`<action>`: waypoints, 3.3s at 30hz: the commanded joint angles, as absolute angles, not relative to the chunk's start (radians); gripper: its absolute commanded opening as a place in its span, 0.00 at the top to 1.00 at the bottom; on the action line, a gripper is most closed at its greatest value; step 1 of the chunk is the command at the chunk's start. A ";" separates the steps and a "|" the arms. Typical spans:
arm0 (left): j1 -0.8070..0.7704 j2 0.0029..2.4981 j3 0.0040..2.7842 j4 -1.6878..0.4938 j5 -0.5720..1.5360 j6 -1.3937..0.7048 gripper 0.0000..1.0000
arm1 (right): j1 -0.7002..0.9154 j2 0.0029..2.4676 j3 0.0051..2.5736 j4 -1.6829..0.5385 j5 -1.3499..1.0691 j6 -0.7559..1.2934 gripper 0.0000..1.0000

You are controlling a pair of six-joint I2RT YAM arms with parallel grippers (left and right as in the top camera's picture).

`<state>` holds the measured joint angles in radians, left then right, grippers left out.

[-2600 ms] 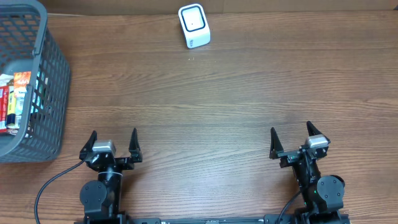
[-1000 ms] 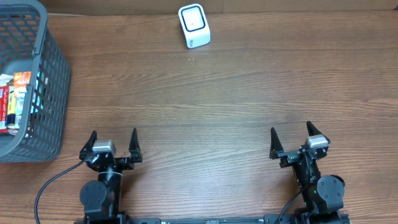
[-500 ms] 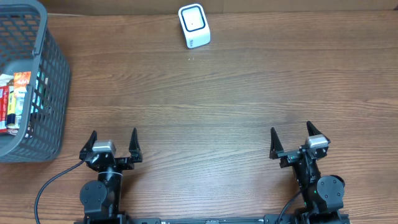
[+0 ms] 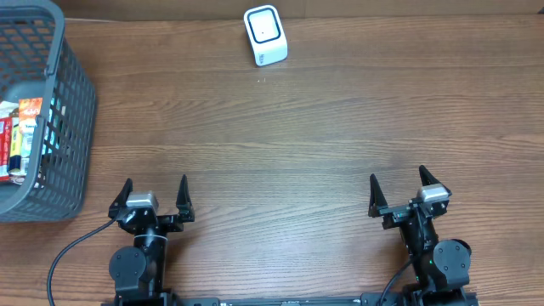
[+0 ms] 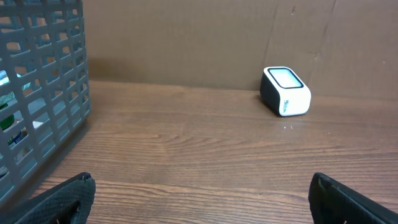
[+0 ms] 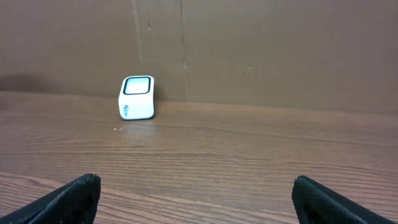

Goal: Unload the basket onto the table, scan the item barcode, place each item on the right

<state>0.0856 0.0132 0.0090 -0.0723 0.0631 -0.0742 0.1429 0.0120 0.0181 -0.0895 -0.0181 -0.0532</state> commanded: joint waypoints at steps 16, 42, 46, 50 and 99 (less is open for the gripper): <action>0.088 0.005 0.005 -0.075 0.052 -0.059 0.00 | 0.136 0.003 0.008 -0.084 -0.009 -0.057 0.00; 0.088 0.005 0.005 -0.075 0.045 -0.059 0.00 | 0.136 0.003 0.008 -0.084 -0.008 -0.057 0.00; 0.088 0.005 0.005 -0.075 0.046 -0.059 0.00 | 0.136 0.003 0.008 -0.084 -0.009 -0.057 0.00; 0.088 0.005 0.005 -0.075 0.045 -0.059 0.00 | 0.136 0.003 0.008 -0.084 -0.009 -0.057 0.00; 0.088 0.005 0.005 -0.044 0.001 -0.059 0.00 | 0.136 0.003 0.008 -0.084 -0.008 -0.057 0.00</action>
<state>0.0856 0.0132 0.0090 -0.0525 0.0292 -0.0742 0.1429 0.0120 0.0181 -0.0898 -0.0177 -0.0528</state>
